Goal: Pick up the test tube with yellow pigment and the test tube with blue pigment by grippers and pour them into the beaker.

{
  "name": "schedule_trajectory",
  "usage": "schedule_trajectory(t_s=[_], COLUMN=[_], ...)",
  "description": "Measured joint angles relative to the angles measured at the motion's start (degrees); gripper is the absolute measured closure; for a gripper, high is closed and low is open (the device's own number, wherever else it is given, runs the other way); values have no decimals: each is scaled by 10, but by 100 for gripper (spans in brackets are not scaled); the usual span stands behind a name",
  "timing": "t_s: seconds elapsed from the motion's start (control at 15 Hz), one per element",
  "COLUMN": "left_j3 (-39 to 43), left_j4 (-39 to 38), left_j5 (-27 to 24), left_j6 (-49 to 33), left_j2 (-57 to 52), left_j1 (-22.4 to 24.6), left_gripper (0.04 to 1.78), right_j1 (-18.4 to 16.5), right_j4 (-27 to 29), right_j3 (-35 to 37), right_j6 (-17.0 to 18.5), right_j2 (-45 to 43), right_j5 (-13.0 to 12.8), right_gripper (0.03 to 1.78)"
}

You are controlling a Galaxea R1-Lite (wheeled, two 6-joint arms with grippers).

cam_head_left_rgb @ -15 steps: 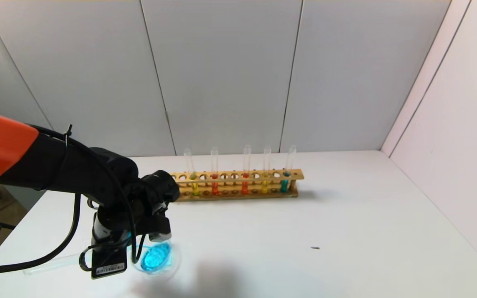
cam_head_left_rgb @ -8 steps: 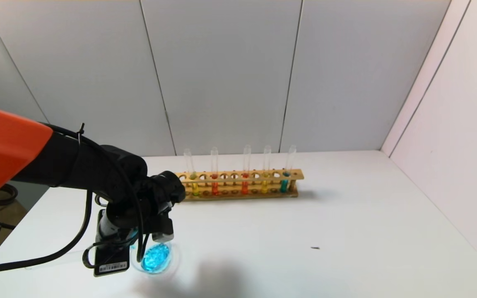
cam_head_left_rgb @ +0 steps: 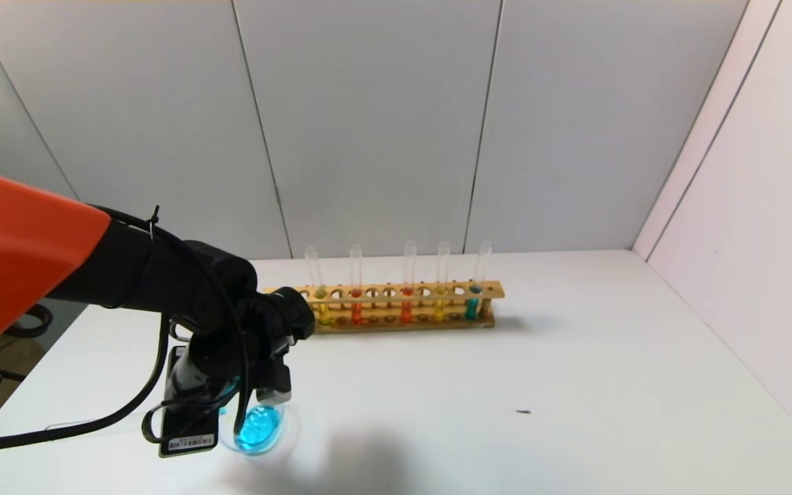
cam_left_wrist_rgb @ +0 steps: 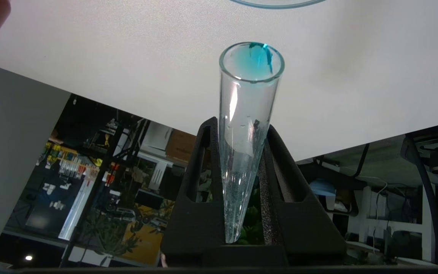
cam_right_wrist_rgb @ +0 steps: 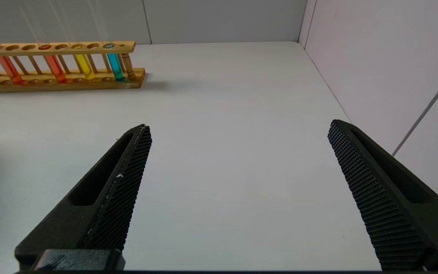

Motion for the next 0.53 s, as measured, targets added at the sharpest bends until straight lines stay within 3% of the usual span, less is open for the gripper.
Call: schedule_trajectory(t_s=[0.53], left_j3=[-22], left_j4=[39], left_j5=[31], left_j6=[-3], left_j2=[34], left_j1=[-19], left_gripper=[151], right_j1=[0], right_j4=[0], right_j3=[0], right_j6=[0], right_j2=[0], right_j5=[0], right_gripper=[11])
